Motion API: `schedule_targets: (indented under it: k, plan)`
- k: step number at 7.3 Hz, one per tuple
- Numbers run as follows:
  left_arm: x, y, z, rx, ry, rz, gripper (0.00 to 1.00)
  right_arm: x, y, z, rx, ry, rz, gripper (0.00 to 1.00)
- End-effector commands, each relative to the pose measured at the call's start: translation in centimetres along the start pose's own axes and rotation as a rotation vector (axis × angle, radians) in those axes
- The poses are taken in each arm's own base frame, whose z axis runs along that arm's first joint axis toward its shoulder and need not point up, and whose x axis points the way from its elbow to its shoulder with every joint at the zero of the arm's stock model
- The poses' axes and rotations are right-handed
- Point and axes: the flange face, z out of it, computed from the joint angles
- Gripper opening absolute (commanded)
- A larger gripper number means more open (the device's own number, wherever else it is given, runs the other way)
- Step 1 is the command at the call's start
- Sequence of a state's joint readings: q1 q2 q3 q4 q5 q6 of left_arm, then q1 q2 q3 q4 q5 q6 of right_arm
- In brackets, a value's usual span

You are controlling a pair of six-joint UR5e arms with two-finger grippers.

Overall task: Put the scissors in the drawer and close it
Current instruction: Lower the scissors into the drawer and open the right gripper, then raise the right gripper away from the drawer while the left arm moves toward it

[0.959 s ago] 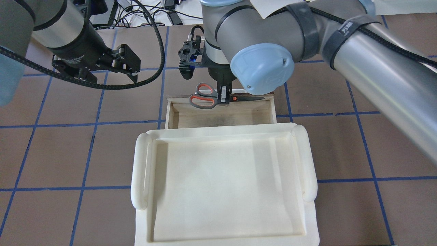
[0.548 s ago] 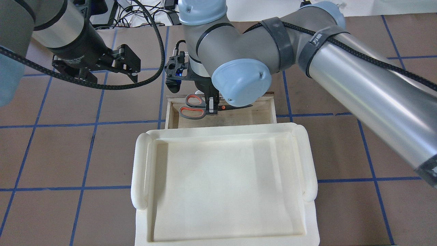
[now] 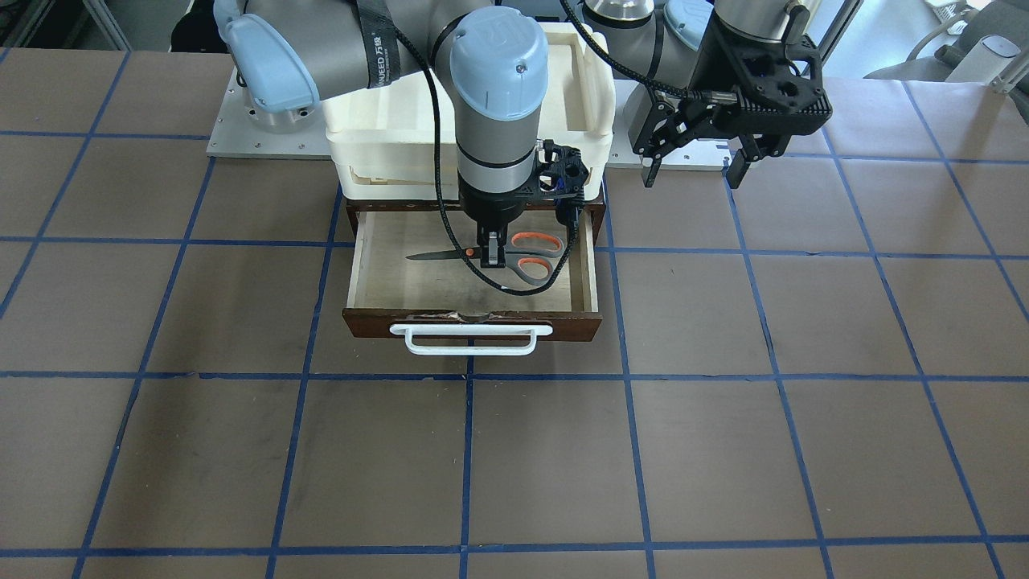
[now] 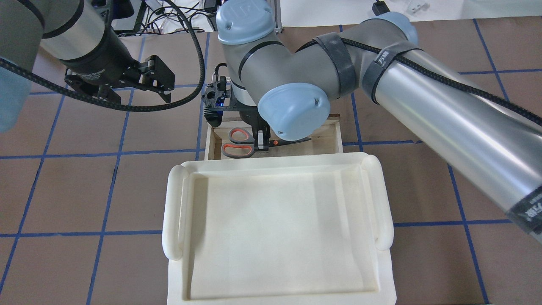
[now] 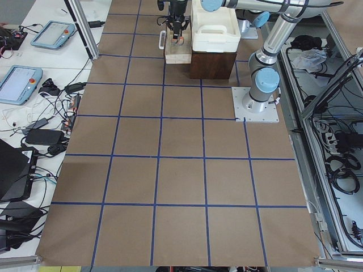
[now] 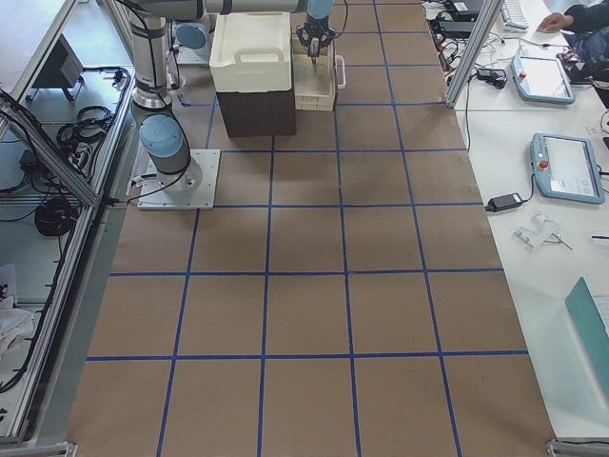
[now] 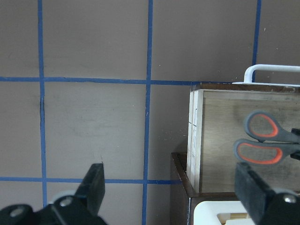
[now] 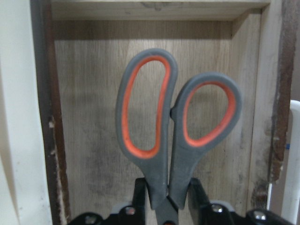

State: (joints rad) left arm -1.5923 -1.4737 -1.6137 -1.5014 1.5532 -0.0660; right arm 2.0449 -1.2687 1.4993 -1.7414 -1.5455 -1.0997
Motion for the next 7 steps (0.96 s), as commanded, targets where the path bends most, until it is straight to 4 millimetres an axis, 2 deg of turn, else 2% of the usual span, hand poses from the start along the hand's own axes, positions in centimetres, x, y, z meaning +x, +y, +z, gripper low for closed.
schedule_targets:
  k: [1, 2, 3, 4, 6, 7]
  plan:
    - [0.0, 0.0, 0.0, 0.001, 0.001, 0.0, 1.0, -0.2, 1.7, -2.5, 0.009, 0.041, 0.037, 1.0]
    - [0.0, -0.1, 0.1, -0.002, 0.001, 0.0, 1.0, 0.5, 4.0, -4.3, 0.019, 0.064, 0.092, 1.0]
    - [0.0, 0.0, 0.0, -0.001, 0.001, 0.0, 1.0, 1.0, 7.3, -6.6, 0.035, 0.081, 0.168, 1.0]
    - [0.0, 0.2, -0.2, 0.002, -0.004, 0.0, 1.0, 0.9, 11.6, -9.5, 0.041, 0.095, 0.253, 1.0]
    - [-0.1, -0.4, 0.5, -0.005, -0.007, 0.021, 1.0, 0.8, 19.9, -13.5, 0.053, 0.126, 0.463, 1.0]
    - [-0.7, -0.9, 0.1, 0.02, 0.006, -0.005, 1.0, 0.6, 22.5, -14.5, 0.06, 0.131, 0.596, 1.0]
